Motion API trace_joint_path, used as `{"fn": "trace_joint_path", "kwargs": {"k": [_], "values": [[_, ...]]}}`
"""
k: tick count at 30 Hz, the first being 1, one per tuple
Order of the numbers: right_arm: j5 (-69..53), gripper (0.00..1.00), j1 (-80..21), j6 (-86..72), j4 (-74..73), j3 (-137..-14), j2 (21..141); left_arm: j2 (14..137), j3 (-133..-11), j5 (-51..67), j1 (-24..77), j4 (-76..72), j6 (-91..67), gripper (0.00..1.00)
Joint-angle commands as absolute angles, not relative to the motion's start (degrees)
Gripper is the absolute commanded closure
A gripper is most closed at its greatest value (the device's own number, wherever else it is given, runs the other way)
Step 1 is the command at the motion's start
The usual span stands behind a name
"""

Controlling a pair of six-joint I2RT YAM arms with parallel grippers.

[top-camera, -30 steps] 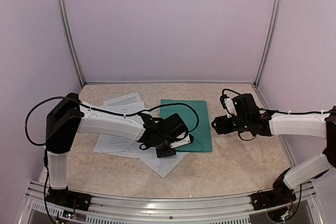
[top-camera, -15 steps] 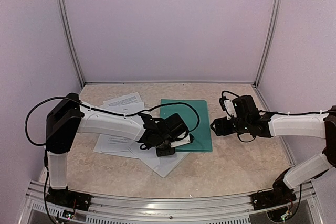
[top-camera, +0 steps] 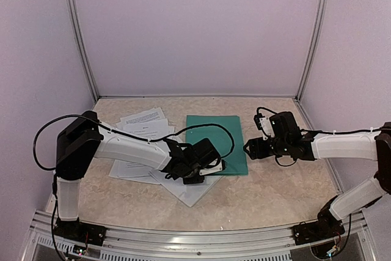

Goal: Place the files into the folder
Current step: Pick up the folder from the center of the board.

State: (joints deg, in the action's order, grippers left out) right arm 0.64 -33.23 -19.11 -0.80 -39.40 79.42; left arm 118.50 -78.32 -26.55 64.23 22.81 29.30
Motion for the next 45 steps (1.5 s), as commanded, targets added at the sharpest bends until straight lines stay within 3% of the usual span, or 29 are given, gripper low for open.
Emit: {"fn": "trace_joint_path", "kwargs": {"k": [1, 17, 27, 32, 45], "values": [[0.16, 0.26, -32.74, -19.39, -0.18, -38.94, 79.61, 120.03, -77.02, -29.18, 65.03, 19.30, 31.64, 0.58], [-1.75, 0.26, -32.70, -19.69, 1.40, -38.41, 80.24, 122.57, -73.50, -33.69, 66.31, 9.05, 36.30, 0.64], [-0.86, 0.26, -32.66, -19.73, 0.50, -38.36, 79.29, 123.78, -71.19, -35.73, 67.02, 2.60, 37.53, 0.84], [0.94, 0.25, -32.48, -21.08, -0.91, -39.21, 77.78, 120.82, -70.08, -36.59, 67.15, 1.59, 36.02, 0.99], [0.09, 0.23, -29.68, -27.67, -3.11, -44.99, 77.65, 109.87, -67.44, -32.50, 66.57, 6.38, 11.25, 1.00]]}}
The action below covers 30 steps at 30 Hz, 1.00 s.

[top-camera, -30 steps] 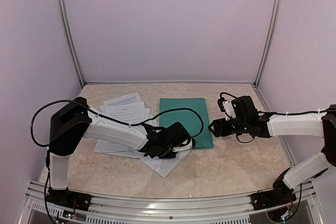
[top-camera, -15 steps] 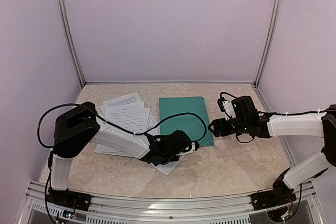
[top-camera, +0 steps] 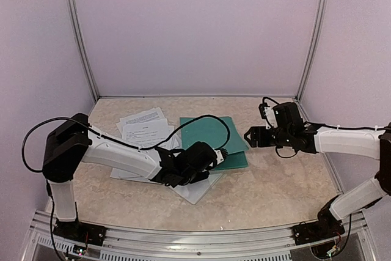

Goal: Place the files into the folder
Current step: Pick up the folder from the center of the board, then open the folder at the center of the board.

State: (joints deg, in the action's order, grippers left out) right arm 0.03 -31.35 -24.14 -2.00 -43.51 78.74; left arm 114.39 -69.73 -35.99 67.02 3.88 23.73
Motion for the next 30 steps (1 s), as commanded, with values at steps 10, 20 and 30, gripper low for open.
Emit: {"fn": "trace_joint_path", "kwargs": {"k": [10, 20, 30], "values": [[-7.61, 0.30, -28.54, -33.50, 1.68, -43.56, 81.89, 102.05, -59.65, -35.36, 65.86, -4.88, -0.39, 1.00], [-14.72, 0.28, -28.43, -37.20, 8.33, -41.18, 87.87, 96.89, -54.54, -36.59, 65.87, -14.83, -1.25, 1.00], [-18.27, 0.26, -28.44, -42.13, 15.47, -37.60, 91.55, 96.23, -53.97, -36.87, 65.91, -19.69, -0.18, 1.00]]}}
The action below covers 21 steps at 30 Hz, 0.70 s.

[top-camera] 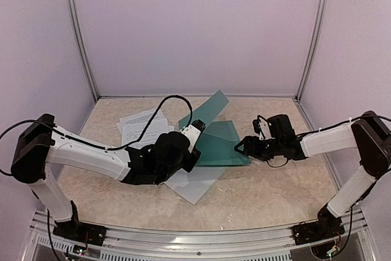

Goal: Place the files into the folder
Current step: Open the folder at the center of the board.

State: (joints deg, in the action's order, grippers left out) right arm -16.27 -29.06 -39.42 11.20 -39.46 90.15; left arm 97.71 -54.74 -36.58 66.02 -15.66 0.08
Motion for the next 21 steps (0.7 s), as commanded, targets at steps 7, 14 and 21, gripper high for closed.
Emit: {"fn": "trace_joint_path", "kwargs": {"k": [7, 14, 21], "values": [[-20.56, 0.31, -28.35, -46.37, 20.85, -35.11, 92.74, 97.56, -53.79, -36.84, 65.92, -22.85, -0.18, 1.00], [-19.32, 0.62, -27.37, -49.26, 24.32, -31.88, 90.65, 99.38, -52.06, -38.77, 65.92, -28.47, -0.44, 1.00], [-15.42, 1.00, -25.76, -49.07, 22.07, -29.97, 85.65, 100.27, -50.46, -39.47, 65.41, -29.37, -5.44, 1.00]]}}
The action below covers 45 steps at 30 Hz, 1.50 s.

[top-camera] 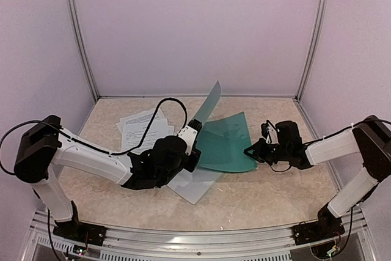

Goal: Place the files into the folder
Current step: Open the folder at the center of the board.

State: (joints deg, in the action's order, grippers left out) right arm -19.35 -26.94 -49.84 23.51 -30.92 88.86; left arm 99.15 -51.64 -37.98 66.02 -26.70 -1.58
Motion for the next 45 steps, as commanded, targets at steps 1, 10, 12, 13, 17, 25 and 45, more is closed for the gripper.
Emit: {"fn": "trace_joint_path", "kwargs": {"k": [1, 10, 12, 13, 17, 25, 45], "values": [[-14.19, 1.00, -25.75, -48.59, 20.79, -30.04, 84.58, 100.28, -50.33, -39.84, 65.21, -29.13, -6.58, 1.00], [-4.14, 1.00, -25.77, -43.11, 7.65, -33.06, 71.73, 100.89, -51.35, -42.02, 63.32, -23.13, -17.80, 1.00], [-3.11, 1.00, -25.76, -41.92, 5.30, -33.95, 70.55, 101.05, -51.70, -41.59, 62.14, -21.44, -20.10, 0.99], [-2.87, 1.00, -25.76, -41.40, 4.34, -34.34, 70.23, 101.07, -51.91, -41.08, 61.56, -20.74, -21.02, 0.98], [-2.88, 1.00, -25.75, -39.70, 1.72, -34.95, 69.79, 101.49, -53.38, -38.50, 59.00, -18.46, -23.42, 0.90], [1.18, 1.00, -25.82, -35.79, -4.41, -36.68, 67.39, 102.39, -55.53, -35.51, 56.95, -13.87, -25.07, 0.73], [12.32, 1.00, -23.00, -26.81, -21.86, -44.45, 60.90, 96.48, -56.28, -30.81, 57.15, 0.61, -25.58, 0.27]]}}
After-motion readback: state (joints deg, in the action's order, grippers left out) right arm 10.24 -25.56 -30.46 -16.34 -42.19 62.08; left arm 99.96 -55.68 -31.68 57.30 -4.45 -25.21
